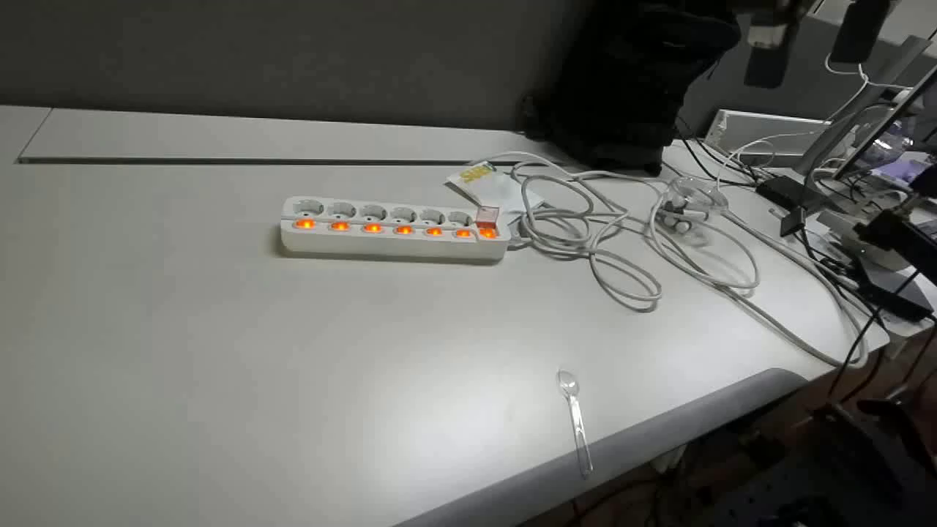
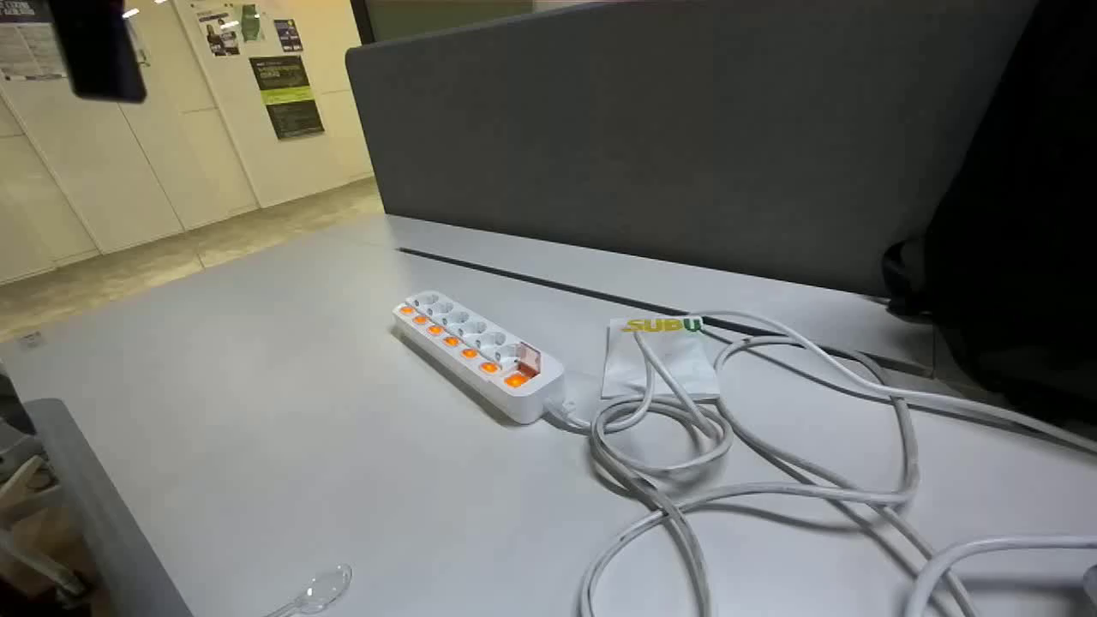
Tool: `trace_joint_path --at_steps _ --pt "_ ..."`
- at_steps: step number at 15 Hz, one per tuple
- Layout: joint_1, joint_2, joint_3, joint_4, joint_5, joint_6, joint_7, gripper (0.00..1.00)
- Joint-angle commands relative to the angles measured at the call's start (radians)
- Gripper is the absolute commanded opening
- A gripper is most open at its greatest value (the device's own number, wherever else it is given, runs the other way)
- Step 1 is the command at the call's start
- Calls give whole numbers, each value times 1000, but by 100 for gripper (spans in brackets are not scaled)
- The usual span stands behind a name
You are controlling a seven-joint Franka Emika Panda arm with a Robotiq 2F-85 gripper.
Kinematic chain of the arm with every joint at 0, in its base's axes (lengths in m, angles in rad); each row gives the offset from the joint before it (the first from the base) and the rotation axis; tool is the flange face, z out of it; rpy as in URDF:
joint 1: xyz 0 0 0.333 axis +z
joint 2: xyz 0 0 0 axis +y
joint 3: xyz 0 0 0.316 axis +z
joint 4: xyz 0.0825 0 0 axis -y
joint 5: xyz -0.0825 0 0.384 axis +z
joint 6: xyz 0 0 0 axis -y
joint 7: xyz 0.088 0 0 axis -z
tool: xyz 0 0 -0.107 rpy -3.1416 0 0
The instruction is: Turn off the second switch from the right side of the adapter
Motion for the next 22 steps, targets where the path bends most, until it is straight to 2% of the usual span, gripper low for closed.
trace_joint_path --at_steps 1,18,20,22 --pt "23 1 -21 2 -7 -3 7 100" --pt "23 1 -21 2 -7 -3 7 100" --pt "19 -1 -7 -9 -14 53 86 100" --pt "12 12 7 -20 -24 169 175 100"
